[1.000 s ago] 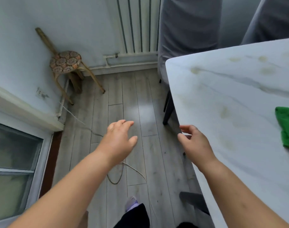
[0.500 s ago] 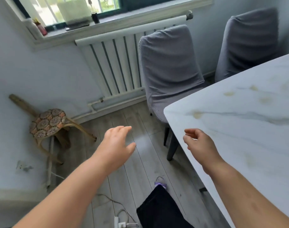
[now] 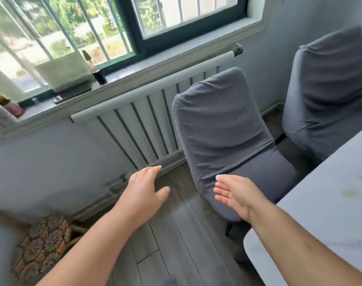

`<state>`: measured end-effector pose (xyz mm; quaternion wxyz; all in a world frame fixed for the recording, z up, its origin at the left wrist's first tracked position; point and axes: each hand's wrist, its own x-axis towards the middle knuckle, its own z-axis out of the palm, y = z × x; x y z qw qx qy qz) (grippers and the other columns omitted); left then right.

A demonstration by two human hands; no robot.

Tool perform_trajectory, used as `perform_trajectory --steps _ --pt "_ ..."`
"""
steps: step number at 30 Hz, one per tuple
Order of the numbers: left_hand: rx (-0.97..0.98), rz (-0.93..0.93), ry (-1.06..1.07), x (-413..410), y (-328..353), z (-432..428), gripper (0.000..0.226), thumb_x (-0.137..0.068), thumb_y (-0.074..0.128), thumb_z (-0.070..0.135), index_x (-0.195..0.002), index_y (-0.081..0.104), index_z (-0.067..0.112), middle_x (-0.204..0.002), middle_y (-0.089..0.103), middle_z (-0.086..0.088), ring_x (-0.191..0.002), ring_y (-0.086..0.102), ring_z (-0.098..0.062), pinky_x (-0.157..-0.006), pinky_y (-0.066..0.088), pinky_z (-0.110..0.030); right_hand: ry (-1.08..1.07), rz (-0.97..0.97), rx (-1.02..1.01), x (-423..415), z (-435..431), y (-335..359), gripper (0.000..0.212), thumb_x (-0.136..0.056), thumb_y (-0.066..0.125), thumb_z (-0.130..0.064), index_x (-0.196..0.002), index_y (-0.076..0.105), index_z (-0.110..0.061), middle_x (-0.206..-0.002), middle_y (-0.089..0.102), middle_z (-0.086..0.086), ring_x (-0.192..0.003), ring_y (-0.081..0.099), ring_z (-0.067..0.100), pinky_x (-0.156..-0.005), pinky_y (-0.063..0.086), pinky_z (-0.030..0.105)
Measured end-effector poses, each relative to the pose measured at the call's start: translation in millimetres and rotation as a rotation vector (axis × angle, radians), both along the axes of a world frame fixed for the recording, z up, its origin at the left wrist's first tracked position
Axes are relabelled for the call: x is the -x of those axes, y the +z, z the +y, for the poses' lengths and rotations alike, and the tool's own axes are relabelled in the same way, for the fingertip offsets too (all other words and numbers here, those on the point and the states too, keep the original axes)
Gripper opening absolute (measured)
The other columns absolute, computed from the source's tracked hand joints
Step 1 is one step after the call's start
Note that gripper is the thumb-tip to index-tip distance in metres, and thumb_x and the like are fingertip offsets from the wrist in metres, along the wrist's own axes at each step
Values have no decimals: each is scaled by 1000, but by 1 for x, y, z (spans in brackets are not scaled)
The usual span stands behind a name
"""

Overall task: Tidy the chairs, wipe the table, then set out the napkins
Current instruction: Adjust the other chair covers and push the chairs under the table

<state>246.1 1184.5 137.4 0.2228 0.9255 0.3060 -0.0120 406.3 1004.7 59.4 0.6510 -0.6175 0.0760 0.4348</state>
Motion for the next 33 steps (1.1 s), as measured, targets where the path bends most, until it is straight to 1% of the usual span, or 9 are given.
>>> perform_trajectory --steps 6,10,15,20,24,26,29,31,33 --pt "-4 47 -179 -119 -3 106 69 -87 53 46 -148 24 29 -153 30 6 -141 26 -16 -111 26 -34 -259 232 -91 -59 86 -16 35 -88 67 -17 -118 54 -3 -120 56 24 -100 61 29 -73 53 38" --pt "9 88 -321 -195 -9 166 73 -86 53 44 -149 19 31 -155 27 3 -138 33 -21 -111 30 -36 -457 350 -125 -87 132 -33 45 -88 68 -18 -124 50 1 -123 52 29 -105 58 35 -75 52 41" --pt "32 168 -432 -290 -24 210 84 -83 56 45 -151 8 33 -157 18 0 -141 24 -23 -110 30 -38 -633 501 -143 -110 173 -55 64 -84 73 -21 -134 41 4 -120 50 31 -112 56 39 -79 52 43" --pt "52 227 -400 -374 -44 233 98 -80 62 50 -151 -3 34 -159 9 -6 -143 18 -32 -112 28 -48 -701 631 -106 -141 208 -76 80 -80 77 -29 -143 35 -3 -132 45 30 -115 54 41 -81 54 50" --pt "113 246 -383 -415 -61 249 107 -76 65 55 -151 -6 29 -159 13 -6 -141 25 -30 -111 33 -46 -748 709 0 -162 232 -82 91 -75 81 -36 -147 30 -16 -147 29 27 -123 46 46 -85 52 59" --pt "190 268 -376 -435 -69 254 110 -74 68 56 -152 -4 27 -158 18 -5 -139 30 -29 -108 34 -43 -813 750 29 -165 243 -87 93 -74 81 -38 -148 29 -22 -156 18 19 -131 36 46 -90 47 64" --pt "382 313 -299 -460 -77 259 109 -69 72 56 -152 9 26 -152 34 -3 -130 44 -29 -103 40 -39 -897 806 35 -160 258 -97 90 -73 82 -37 -146 32 -25 -160 12 5 -137 27 46 -83 47 68" --pt "573 333 -218 -475 -82 263 105 -60 78 54 -146 27 23 -140 49 -4 -116 55 -29 -98 47 -44 -941 840 9 -157 269 -104 87 -73 82 -36 -145 33 -24 -159 13 8 -135 29 47 -79 49 68" --pt "730 394 -151 -489 -87 265 96 -54 85 48 -135 44 17 -125 61 -6 -103 63 -28 -85 54 -44 -996 880 -67 -154 281 -111 85 -78 78 -35 -146 30 -21 -155 19 19 -123 43 50 -82 49 66"
